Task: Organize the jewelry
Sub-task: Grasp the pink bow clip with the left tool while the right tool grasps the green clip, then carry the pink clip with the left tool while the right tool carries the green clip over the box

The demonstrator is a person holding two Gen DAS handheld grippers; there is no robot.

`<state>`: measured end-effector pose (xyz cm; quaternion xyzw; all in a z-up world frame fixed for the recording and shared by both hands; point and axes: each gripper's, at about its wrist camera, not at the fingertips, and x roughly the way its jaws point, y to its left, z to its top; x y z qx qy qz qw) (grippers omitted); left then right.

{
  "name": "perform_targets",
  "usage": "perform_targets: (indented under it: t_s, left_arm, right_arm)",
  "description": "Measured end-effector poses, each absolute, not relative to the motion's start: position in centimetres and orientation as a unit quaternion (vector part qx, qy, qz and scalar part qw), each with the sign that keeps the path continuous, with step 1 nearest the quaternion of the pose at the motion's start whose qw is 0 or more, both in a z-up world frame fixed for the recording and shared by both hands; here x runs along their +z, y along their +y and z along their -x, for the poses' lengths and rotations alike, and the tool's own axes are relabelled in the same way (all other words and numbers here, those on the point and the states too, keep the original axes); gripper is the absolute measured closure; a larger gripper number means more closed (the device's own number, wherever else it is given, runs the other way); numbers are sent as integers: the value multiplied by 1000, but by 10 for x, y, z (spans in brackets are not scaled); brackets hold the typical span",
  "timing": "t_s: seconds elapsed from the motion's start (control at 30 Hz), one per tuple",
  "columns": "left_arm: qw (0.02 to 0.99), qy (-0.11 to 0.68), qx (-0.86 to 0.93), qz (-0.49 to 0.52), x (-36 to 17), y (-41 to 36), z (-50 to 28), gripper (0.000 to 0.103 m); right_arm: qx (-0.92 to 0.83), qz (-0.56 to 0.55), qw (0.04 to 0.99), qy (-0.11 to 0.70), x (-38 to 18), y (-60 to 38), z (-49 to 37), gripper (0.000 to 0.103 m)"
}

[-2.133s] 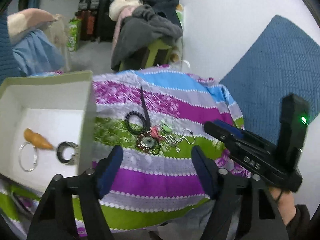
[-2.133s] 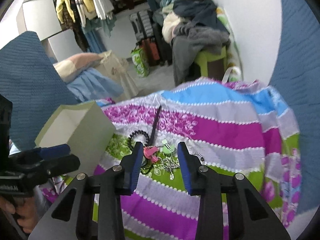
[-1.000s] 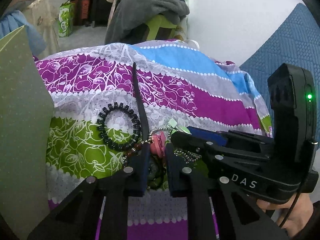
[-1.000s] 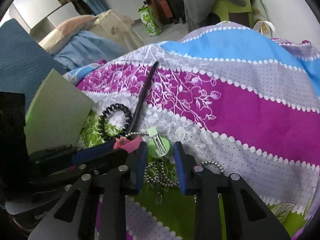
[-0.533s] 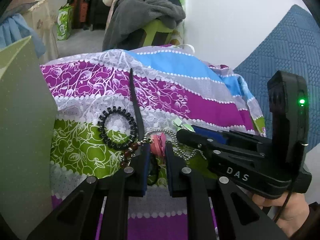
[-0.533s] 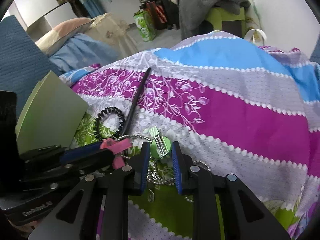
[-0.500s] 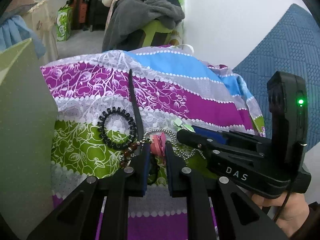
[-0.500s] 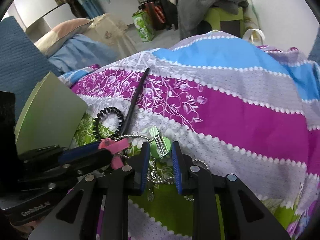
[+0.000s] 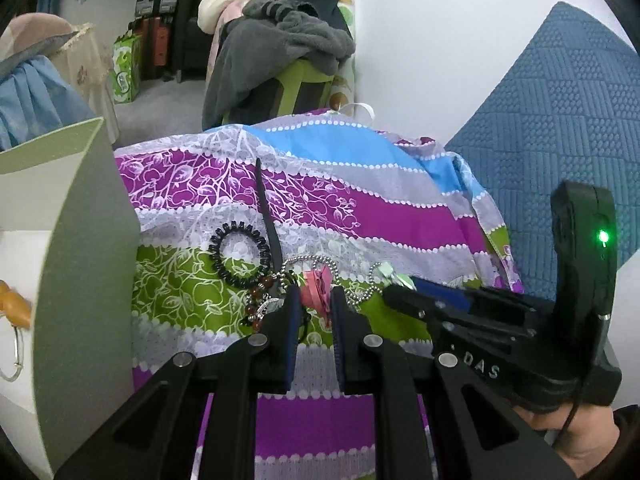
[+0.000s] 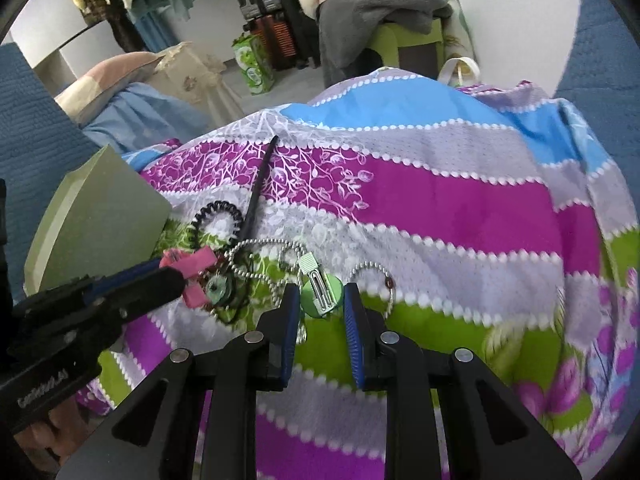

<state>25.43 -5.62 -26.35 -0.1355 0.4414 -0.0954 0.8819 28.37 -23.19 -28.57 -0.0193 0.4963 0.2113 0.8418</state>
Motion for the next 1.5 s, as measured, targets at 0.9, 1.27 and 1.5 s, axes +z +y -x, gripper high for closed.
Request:
perform_targets:
  t_s: [0.9, 1.27, 1.5]
  left_arm:
    - [882, 450, -94, 106, -193, -29, -206, 89]
    - [893, 431, -96, 89, -141, -6, -204, 89]
    - [900, 416, -94, 91, -113, 23, -199, 89]
  right_arm:
    - [113, -24, 874, 472, -205, -233, -214, 83]
    - [117, -15, 893, 434, -151, -209, -211, 83]
    - [126, -5, 903, 410, -123, -183, -210, 83]
